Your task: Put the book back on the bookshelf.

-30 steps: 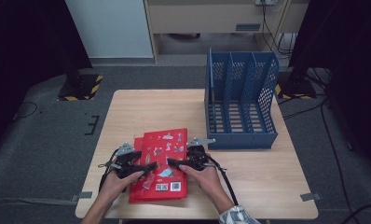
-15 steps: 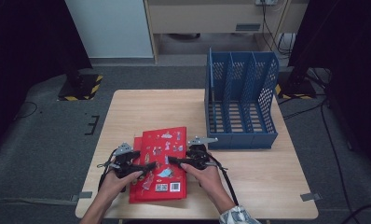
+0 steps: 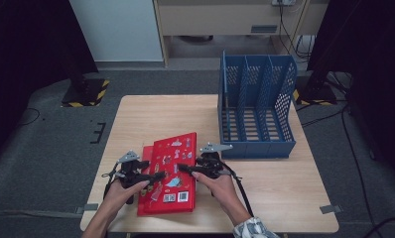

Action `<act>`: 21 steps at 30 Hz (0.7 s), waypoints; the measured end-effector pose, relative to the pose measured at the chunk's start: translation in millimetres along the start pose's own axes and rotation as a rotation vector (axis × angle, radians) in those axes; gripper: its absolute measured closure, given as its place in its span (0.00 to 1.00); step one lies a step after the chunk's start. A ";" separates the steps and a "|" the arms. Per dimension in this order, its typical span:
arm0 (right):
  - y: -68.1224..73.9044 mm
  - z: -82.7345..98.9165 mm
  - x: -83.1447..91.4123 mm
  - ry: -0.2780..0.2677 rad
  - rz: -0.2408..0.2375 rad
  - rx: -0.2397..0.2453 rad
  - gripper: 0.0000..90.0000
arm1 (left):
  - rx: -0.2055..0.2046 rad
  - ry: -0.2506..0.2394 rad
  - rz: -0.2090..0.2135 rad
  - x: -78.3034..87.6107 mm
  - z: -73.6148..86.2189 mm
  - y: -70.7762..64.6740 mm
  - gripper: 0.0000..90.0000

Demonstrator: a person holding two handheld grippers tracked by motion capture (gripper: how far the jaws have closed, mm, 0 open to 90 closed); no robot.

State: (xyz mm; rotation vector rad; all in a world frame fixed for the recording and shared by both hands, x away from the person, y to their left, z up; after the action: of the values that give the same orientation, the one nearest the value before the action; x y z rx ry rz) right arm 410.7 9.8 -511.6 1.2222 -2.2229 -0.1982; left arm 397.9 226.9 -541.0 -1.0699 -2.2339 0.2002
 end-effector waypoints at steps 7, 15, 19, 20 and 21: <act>5.8 -6.7 3.3 -0.022 -0.020 0.020 0.65 | 0.035 -0.012 0.062 3.4 -0.5 0.3 0.00; 6.8 -11.7 6.5 -0.026 -0.047 0.033 0.66 | 0.052 0.017 0.149 1.0 -0.6 -3.6 0.00; 4.2 -14.0 4.3 0.021 -0.048 0.052 0.60 | 0.073 0.066 0.134 -0.5 -4.3 -3.3 0.00; 3.6 -13.9 2.6 0.047 -0.033 0.069 0.55 | 0.073 0.067 0.129 -0.6 -4.5 -2.8 0.02; 2.4 -13.5 1.3 0.074 -0.022 0.076 0.54 | 0.082 0.062 0.130 -0.4 -5.1 -2.4 0.02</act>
State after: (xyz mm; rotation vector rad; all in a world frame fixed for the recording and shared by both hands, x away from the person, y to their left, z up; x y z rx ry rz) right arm 416.0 12.1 -499.1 1.2737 -2.1713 -0.0767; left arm 399.7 224.4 -536.3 -1.1621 -2.0846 0.3074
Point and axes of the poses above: each handheld gripper's, and its own axes: x roughly backward along the jaws, z roughly out of its underside, y roughly to its left, the point moved 5 cm from there along -x, roughly forward along the jaws, and after that the axes turned 5 degrees about z, right-handed, at the moved point
